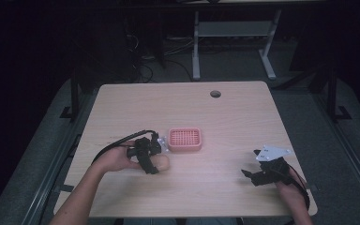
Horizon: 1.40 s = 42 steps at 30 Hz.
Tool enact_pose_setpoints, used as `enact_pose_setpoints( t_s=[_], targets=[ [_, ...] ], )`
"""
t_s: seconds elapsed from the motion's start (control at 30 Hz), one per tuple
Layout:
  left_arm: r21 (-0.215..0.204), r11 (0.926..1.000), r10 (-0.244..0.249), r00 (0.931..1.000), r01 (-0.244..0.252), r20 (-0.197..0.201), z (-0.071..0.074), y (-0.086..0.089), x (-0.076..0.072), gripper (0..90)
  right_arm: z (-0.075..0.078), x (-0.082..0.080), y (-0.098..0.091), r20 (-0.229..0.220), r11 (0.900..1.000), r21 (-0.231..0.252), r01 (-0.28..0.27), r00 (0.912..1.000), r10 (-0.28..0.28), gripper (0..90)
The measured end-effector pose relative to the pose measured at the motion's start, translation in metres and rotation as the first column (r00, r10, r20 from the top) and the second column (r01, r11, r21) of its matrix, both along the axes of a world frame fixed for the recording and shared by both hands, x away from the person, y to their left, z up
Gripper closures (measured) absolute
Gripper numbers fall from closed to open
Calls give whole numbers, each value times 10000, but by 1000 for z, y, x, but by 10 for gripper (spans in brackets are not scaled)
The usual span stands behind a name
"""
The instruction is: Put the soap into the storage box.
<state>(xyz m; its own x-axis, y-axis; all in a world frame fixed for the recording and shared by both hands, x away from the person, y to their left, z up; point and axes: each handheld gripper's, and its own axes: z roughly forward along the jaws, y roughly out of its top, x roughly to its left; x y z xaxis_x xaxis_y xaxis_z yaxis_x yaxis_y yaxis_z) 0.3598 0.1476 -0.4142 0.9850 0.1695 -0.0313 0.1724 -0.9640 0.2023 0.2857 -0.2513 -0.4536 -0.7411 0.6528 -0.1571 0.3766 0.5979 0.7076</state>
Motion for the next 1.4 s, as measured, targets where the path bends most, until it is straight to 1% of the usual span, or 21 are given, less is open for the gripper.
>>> enact_pose_setpoints(
  t_s=[0.17, 0.2, 0.3, 0.37, 0.4, 0.43, 0.5, 0.57, 0.67, 0.77, 0.93, 0.97, 1.03, 1.1, 1.13, 1.17, 1.23, 1.27, 1.33, 1.4],
  targets=[
    [-115, 9999, -18, 10000, 18, -5, 5, -4, 3, 319, 0, 0, 0, -23, 10000, 1, 41, 10000, -41, 140],
    [-42, 10000, -88, 9999, 87, -61, 6, -6, 5, 319, 0, 0, -1, -12, 10000, -6, 34, 10000, -34, 140],
    [66, 9998, -194, 9998, 194, -46, 8, -10, 6, 320, 1, 0, -1, -4, 10000, 1, 34, 10000, -34, 140],
    [10, 9998, -178, 9998, 178, -112, 10, -12, 7, 320, 1, -1, -1, 57, 10000, 28, 69, 10000, -69, 140],
    [47, 9999, -142, 9999, 143, -84, 12, -15, 9, 320, 1, -1, -1, 50, 10000, 19, 33, 10000, -33, 140],
    [80, 9996, -253, 9997, 253, -11, 13, -17, 10, 319, 1, -1, -1, 62, 10000, -2, 32, 10000, -32, 140],
    [97, 9995, -285, 9996, 285, 43, 15, -18, 12, 319, 1, -1, -1, 49, 10000, 11, 13, 10000, -13, 140],
    [22, 9995, -317, 9994, 317, 110, 21, -21, 16, 320, 1, -1, -1, 46, 10000, 10, 21, 10000, -21, 139],
    [49, 9996, -289, 9994, 288, 176, 24, -24, 19, 320, 1, 0, -1, 32, 10000, 28, 14, 10000, -14, 140],
    [-44, 9994, -344, 9992, 345, 205, 29, -27, 25, 320, 1, 0, -1, 34, 10000, 51, 50, 10000, -50, 140],
    [28, 9993, -365, 9991, 365, 228, 32, -33, 30, 320, 1, 0, -4, 1, 9998, 121, 155, 9999, -155, 140],
    [66, 9993, -372, 9989, 370, 274, 33, -36, 32, 320, 1, 0, -5, 78, 9998, 117, 155, 9998, -156, 140],
    [71, 9994, -353, 9990, 351, 275, 34, -37, 33, 319, 2, 0, -5, 77, 9997, 159, 166, 9998, -167, 140],
    [39, 9994, -332, 9991, 331, 258, 35, -40, 35, 320, 2, 0, -5, 76, 9997, 170, 151, 9999, -153, 140],
    [25, 9996, -284, 9996, 284, 53, 36, -42, 38, 320, 2, 0, -5, 63, 9996, 215, 186, 9998, -187, 140],
    [74, 9994, -352, 9993, 351, 127, 36, -44, 40, 319, 2, 0, -5, 76, 9995, 247, 181, 9998, -183, 140],
    [134, 9994, -328, 9994, 327, 118, 37, -46, 42, 319, 2, 0, -5, 65, 9995, 264, 177, 9998, -179, 140],
    [176, 9993, -346, 9993, 344, 103, 37, -49, 45, 320, 2, 1, -5, 120, 9994, 277, 193, 9997, -197, 140],
    [165, 9994, -307, 9995, 305, 121, 37, -50, 46, 320, 2, 1, -5, 104, 9994, 287, 193, 9998, -196, 140],
    [94, 9995, -312, 9995, 311, 90, 37, -54, 51, 320, 2, 1, -5, 128, 9996, 235, 146, 9998, -149, 140]
  ],
)
